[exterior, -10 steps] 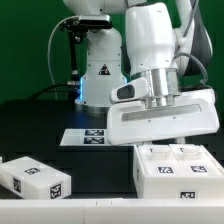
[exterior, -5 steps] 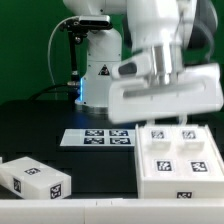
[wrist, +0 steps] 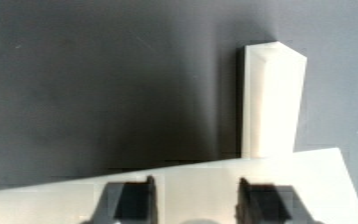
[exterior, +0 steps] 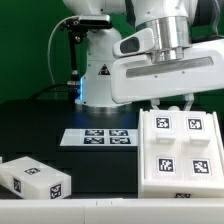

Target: Assemble cabinet

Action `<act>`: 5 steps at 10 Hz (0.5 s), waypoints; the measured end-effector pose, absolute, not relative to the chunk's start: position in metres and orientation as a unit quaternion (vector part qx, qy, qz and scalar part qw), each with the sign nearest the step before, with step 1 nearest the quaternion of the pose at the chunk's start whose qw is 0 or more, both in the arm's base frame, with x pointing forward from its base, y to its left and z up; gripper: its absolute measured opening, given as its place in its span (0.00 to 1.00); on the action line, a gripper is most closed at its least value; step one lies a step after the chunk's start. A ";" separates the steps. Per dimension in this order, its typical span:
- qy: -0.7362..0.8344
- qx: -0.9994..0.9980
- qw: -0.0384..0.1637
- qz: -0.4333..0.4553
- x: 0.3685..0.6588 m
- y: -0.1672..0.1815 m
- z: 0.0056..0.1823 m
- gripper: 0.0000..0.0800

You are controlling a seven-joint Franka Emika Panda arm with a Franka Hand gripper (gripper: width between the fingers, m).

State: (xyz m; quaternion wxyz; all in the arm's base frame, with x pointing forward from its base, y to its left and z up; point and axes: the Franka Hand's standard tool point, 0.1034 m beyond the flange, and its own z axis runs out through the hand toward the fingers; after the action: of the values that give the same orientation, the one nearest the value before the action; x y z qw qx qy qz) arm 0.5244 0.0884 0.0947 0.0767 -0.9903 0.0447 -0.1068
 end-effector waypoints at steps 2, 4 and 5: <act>-0.006 -0.992 0.068 -0.103 0.528 0.085 0.106 0.27; -0.054 -0.995 0.067 -0.059 0.541 0.085 0.111 0.26; -0.051 -0.996 0.070 -0.035 0.543 0.081 0.111 0.26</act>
Offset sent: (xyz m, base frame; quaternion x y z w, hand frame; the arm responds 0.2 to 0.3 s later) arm 0.0542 0.0049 0.0118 -0.0131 -0.0989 -0.1604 0.9820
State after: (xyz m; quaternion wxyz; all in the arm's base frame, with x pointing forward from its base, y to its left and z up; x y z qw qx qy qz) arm 0.5432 0.0810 0.1106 0.0697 -0.9956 -0.0510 -0.0351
